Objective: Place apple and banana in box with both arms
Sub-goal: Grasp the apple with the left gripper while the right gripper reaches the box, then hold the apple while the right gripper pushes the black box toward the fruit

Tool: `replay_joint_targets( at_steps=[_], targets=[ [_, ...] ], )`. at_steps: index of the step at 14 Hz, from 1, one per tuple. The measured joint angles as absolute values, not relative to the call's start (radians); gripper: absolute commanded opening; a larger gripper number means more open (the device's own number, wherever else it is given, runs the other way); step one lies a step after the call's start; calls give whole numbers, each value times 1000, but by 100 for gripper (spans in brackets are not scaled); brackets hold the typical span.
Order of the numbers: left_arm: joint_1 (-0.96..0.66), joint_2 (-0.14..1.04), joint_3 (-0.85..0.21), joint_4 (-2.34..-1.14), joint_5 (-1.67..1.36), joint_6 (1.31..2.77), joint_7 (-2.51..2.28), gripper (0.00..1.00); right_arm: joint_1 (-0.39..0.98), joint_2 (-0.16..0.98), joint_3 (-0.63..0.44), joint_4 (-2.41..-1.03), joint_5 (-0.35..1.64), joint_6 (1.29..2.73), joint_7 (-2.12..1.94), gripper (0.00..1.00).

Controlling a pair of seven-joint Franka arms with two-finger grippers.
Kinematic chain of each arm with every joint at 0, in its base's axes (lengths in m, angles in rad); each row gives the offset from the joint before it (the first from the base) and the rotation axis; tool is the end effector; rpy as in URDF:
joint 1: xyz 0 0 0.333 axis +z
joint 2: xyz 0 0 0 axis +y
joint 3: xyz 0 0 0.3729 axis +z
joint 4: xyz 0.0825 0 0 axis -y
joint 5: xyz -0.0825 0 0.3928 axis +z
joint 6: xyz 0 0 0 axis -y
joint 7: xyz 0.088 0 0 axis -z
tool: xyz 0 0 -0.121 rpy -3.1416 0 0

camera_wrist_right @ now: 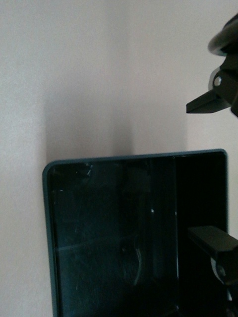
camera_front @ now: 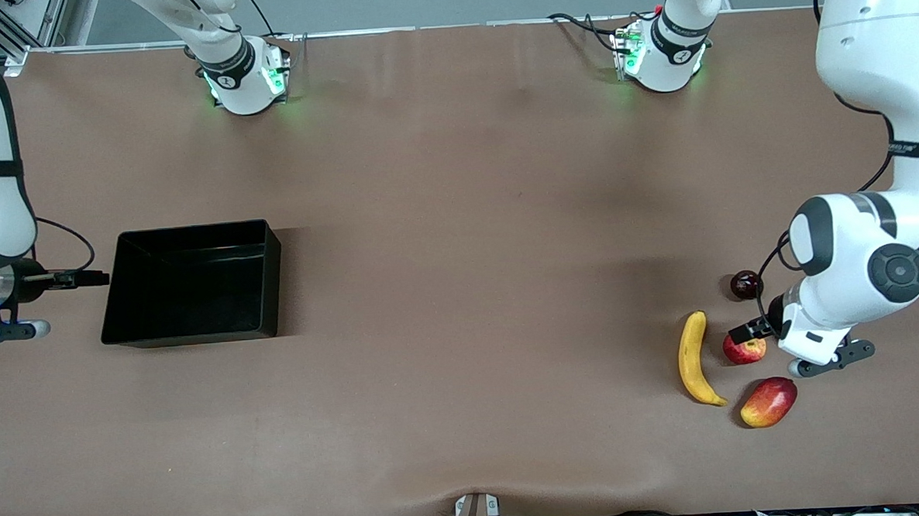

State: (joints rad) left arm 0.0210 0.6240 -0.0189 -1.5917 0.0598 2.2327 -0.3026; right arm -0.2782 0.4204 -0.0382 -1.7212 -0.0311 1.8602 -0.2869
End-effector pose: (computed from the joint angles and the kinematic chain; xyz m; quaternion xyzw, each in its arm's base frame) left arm 0.7384 0.0063 0.2978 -0.9906 -0.1356 -0.0112 0.0167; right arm 0.6210 -0.2036 0.3565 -0.9899 0.0076 0.1403 0.0205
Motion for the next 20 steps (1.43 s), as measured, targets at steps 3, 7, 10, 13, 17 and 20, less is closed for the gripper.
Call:
replay_joint_targets(
  at_steps=[3,7,10,13,17,20],
  targets=[
    [25,665,-18,-1591,60,2279,-305,100,-280,441,-35,-1789,-31,1956,-289,68],
    [35,692,-14,-1591,60,2321,-305,100,-281,469,-34,-1837,-31,2020,-307,46],
    [39,711,-14,-1591,60,2345,-305,61,-288,471,-35,-1867,-31,2056,-316,0],
    [38,722,-16,-1587,60,2352,-305,0,-300,471,-35,-1878,-30,2066,-323,0],
    [37,723,-17,-1581,60,2353,-305,0,-302,470,-35,-1865,29,2038,-391,0],
    [34,714,-22,-1571,60,2334,-305,0,-295,468,-28,-1759,113,1840,-407,0]
  ],
)
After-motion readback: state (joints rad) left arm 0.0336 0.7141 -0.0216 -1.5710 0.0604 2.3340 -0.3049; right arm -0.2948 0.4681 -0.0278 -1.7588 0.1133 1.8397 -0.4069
